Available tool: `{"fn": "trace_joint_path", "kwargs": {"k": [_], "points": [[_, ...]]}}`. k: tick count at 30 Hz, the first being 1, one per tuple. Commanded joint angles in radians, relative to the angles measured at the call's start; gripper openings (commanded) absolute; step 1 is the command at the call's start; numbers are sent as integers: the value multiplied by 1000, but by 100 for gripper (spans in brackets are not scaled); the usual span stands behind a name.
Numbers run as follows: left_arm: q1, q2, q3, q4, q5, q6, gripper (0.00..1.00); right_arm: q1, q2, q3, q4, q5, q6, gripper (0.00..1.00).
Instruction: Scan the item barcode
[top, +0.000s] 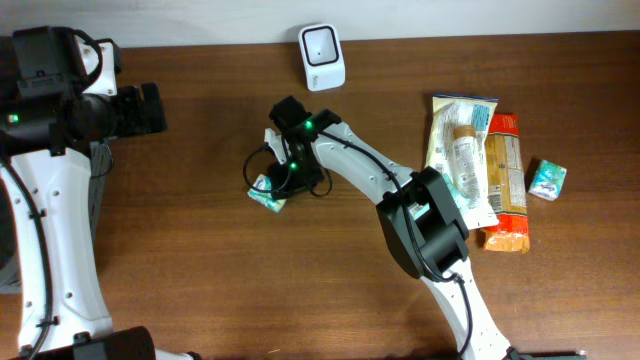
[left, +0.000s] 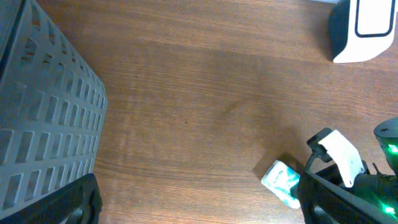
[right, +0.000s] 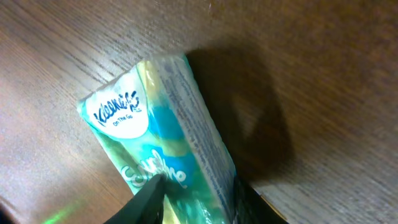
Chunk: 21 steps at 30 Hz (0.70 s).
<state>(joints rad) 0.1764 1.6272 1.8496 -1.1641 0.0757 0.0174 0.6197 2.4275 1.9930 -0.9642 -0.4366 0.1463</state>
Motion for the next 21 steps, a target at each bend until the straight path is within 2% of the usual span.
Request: {"fn": "trace_joint_path", "kwargs": {"k": [1, 7, 8, 11, 16, 21], "points": [[6, -5, 7, -1, 7, -3, 99, -4, 16, -9, -5, -32, -7, 34], [6, -5, 7, -1, 7, -3, 99, -4, 16, -9, -4, -35, -7, 34], [6, -5, 7, -1, 7, -2, 99, -4, 16, -9, -4, -35, -7, 30], [6, -5, 7, -1, 7, -3, 99, -4, 16, -9, -6, -35, 2, 5], [6, -5, 7, -1, 7, -3, 99, -23, -5, 9, -60, -141, 19, 4], [6, -5, 7, -1, 7, -2, 99, -133, -157, 38, -166, -412, -5, 4]]}}
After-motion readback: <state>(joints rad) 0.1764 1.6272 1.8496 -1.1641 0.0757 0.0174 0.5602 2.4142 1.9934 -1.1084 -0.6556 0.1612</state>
